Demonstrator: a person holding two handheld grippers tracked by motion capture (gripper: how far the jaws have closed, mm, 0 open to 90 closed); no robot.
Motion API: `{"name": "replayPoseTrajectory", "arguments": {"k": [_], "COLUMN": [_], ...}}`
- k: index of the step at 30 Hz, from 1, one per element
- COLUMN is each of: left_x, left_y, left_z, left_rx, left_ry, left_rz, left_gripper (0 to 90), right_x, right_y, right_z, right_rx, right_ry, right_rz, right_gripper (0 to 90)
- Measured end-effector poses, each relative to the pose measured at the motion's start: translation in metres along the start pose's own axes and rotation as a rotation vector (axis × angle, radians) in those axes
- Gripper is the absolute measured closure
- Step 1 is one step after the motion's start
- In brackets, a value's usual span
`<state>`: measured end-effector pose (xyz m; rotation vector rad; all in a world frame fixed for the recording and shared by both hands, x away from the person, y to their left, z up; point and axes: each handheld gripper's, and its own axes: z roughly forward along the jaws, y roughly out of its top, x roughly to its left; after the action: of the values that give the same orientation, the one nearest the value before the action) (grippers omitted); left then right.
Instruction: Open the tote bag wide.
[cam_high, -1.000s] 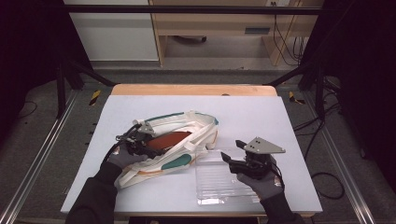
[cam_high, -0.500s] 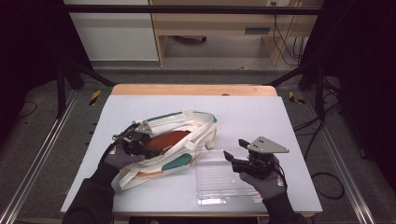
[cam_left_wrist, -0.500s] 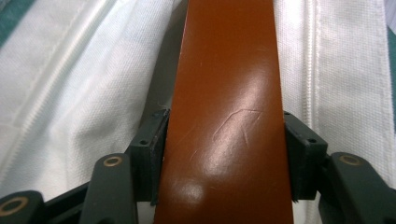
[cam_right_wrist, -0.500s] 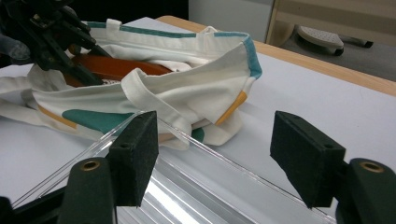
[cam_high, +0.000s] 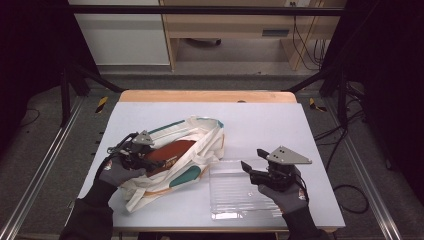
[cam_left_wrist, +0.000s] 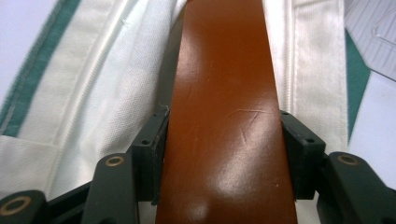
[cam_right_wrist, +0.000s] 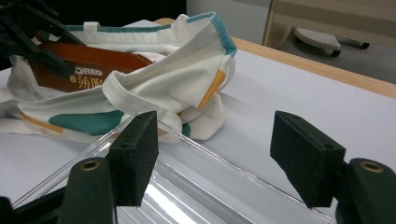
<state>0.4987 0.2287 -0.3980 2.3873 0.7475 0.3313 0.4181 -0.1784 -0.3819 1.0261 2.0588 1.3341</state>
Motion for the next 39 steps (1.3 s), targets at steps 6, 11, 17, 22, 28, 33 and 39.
{"name": "replayPoseTrajectory", "arguments": {"k": [6,11,17,22,28,33,39], "left_x": [-0.004,-0.007,-0.009,-0.009,-0.013,-0.021,-0.028], "left_y": [-0.012,-0.027,-0.036,-0.042,-0.039,-0.032,-0.022], "left_z": [-0.008,-0.024,-0.034,-0.049,-0.053,-0.060,-0.067], "left_rx": [0.004,-0.010,-0.038,-0.075,-0.099,-0.137,-0.188], "left_ry": [0.012,0.022,0.027,0.024,0.022,0.027,0.021], "left_rz": [-0.013,-0.025,-0.039,-0.047,-0.024,-0.005,0.012], "left_gripper": [42.9,43.0,43.0,43.1,43.1,43.0,43.0], "right_x": [0.001,-0.001,-0.002,-0.004,-0.006,-0.008,-0.011], "right_y": [0.000,0.001,0.001,0.001,0.003,0.003,0.003], "right_z": [-0.001,-0.002,-0.005,-0.007,-0.010,-0.012,-0.014], "right_rx": [-0.002,-0.007,-0.012,-0.016,-0.025,-0.033,-0.037], "right_ry": [0.000,-0.004,-0.005,-0.012,-0.017,-0.023,-0.033], "right_rz": [0.002,0.007,0.008,0.012,0.016,0.023,0.027], "right_gripper": [32.8,32.8,32.8,32.8,32.7,32.6,32.2]}}
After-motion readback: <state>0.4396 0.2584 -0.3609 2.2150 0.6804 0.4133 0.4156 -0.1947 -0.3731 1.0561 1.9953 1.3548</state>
